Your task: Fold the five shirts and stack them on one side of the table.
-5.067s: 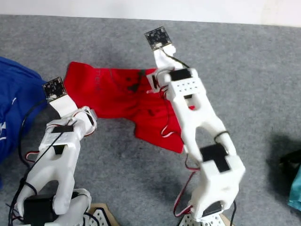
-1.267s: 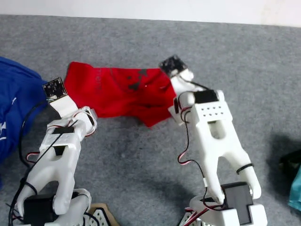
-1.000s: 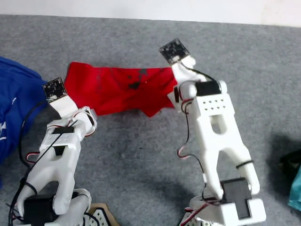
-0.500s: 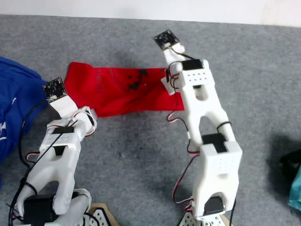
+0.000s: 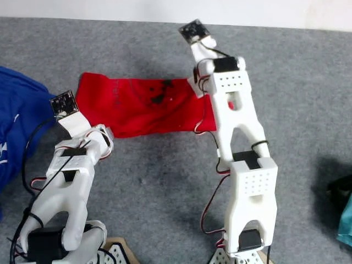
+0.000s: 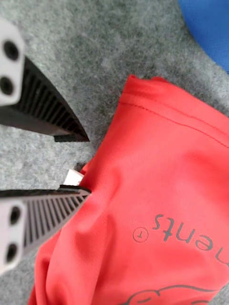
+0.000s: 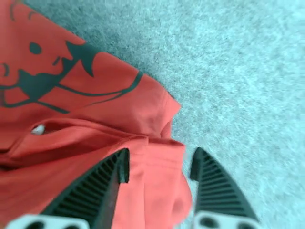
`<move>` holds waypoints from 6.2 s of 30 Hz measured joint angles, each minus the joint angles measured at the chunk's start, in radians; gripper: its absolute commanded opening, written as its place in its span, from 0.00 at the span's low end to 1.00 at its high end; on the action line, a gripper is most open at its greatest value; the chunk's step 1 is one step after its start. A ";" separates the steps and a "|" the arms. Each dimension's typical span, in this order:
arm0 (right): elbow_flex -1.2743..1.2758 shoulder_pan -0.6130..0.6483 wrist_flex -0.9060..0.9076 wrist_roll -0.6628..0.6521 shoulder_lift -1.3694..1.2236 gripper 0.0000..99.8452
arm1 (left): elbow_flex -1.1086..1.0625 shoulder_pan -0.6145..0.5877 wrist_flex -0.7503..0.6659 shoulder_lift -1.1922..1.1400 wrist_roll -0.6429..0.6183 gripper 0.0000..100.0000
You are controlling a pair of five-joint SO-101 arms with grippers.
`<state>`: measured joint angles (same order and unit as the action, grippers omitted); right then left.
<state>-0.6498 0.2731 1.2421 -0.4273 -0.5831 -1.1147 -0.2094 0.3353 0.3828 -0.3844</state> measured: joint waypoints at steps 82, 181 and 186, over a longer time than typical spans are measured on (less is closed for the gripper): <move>1.083 0.153 -0.296 0.318 0.844 0.01 | 0.025 -0.086 0.000 0.100 -0.017 0.17; 1.950 -0.210 -0.523 0.582 1.789 0.01 | 1.330 0.733 0.571 -0.697 -0.038 0.01; 1.976 -0.210 -0.523 0.552 1.844 0.01 | 1.387 0.755 0.532 -0.841 -0.038 0.15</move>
<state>1.3265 0.0629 0.7188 0.1250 1.2612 0.2723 0.5455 0.8677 -0.4580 -0.4227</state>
